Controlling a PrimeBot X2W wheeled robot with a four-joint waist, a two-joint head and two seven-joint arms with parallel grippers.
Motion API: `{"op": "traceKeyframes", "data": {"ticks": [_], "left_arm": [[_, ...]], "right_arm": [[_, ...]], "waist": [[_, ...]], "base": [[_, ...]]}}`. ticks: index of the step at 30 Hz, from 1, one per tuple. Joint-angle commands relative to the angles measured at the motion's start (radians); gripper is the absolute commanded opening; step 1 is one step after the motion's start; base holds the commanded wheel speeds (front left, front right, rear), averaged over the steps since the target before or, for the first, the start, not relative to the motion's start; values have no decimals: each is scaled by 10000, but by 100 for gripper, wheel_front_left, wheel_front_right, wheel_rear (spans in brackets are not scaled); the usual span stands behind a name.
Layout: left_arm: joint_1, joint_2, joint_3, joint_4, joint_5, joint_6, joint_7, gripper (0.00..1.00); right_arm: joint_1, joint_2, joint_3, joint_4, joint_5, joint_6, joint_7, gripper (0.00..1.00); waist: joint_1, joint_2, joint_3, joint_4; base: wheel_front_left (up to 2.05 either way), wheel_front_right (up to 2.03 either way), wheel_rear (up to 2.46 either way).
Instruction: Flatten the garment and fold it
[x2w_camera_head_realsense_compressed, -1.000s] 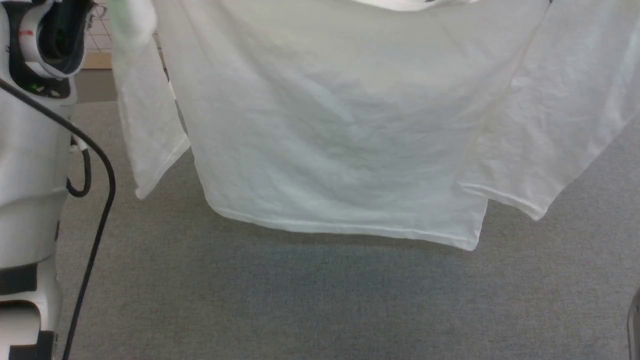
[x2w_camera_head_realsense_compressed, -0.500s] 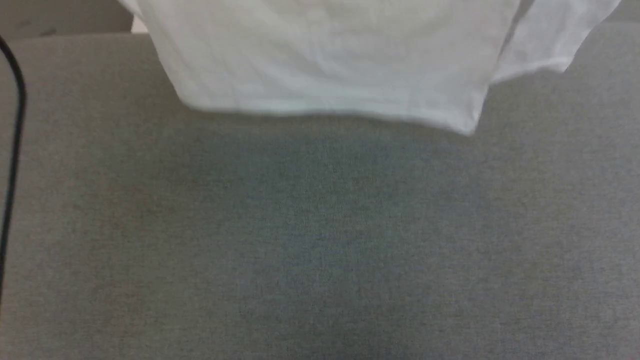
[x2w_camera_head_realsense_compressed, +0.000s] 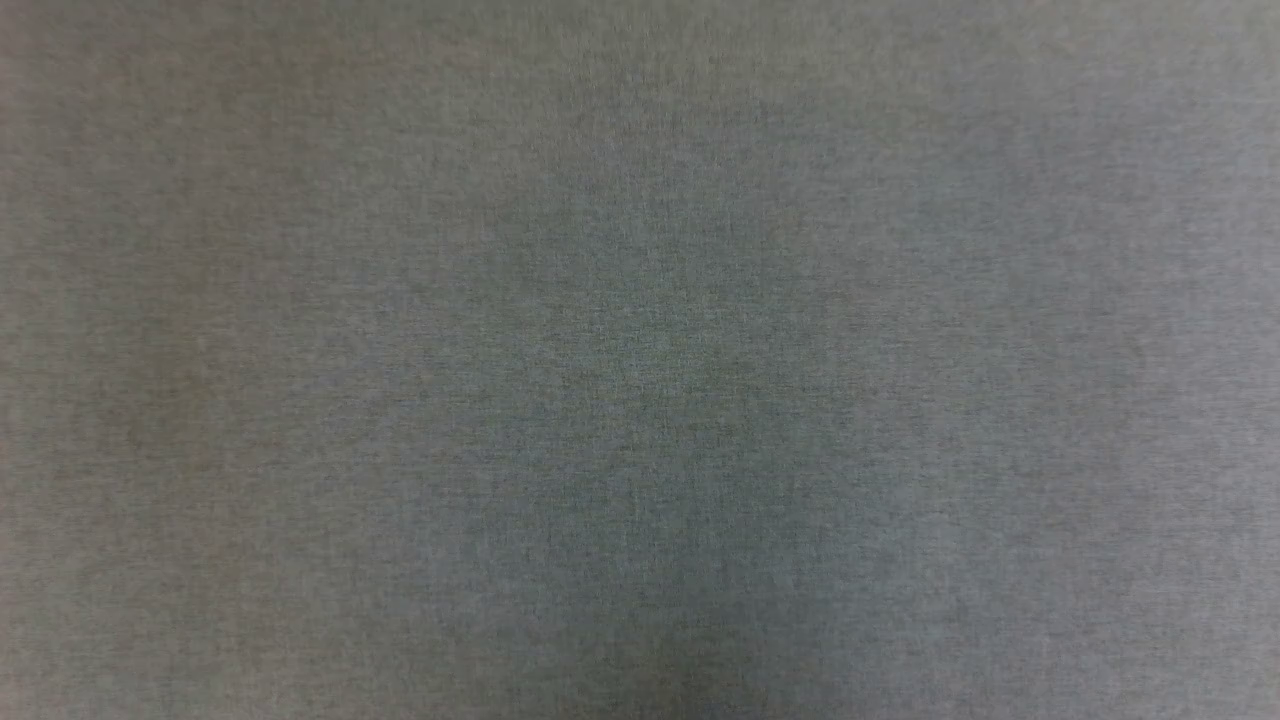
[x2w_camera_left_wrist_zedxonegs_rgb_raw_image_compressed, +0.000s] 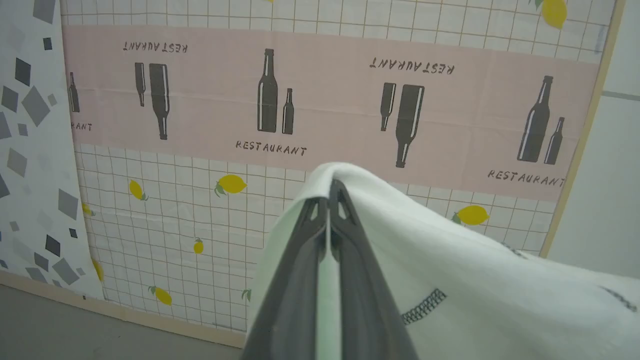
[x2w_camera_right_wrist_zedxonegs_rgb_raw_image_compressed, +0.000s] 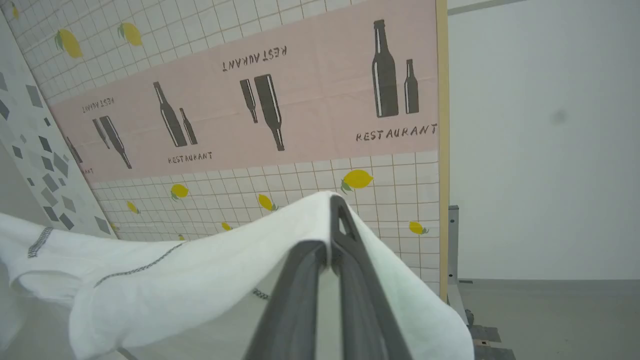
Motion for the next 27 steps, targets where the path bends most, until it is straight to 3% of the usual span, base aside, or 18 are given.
{"op": "traceKeyframes", "data": {"ticks": [1,9,17,22,27], "left_arm": [[264,-21,47,60,-97,-72,-129,0],[1996,-92,47,150,-504,-523,-834,0],[4962,-300,294,-887,-1114,-595,-1775,0],[8161,-750,688,-2143,-1791,-235,-2425,0],[11624,-1339,790,-3042,-2456,163,-2584,0]], "right_arm": [[219,-49,86,146,164,-15,-64,0],[2166,-993,1024,113,1441,-15,-101,0],[5644,-2361,2089,-1445,2349,-15,-462,0],[8731,-2280,1636,-2646,2982,-15,-780,0],[12062,-1526,778,-3694,3281,-15,-983,0]], "waist": [[-3,0,470,55],[-3,0,3,218],[-3,0,-1401,416],[-3,0,-2626,549],[-3,0,-3708,707]], "base": [[0,0,0],[0,0,0],[0,0,0],[0,0,0],[0,0,0]]}}
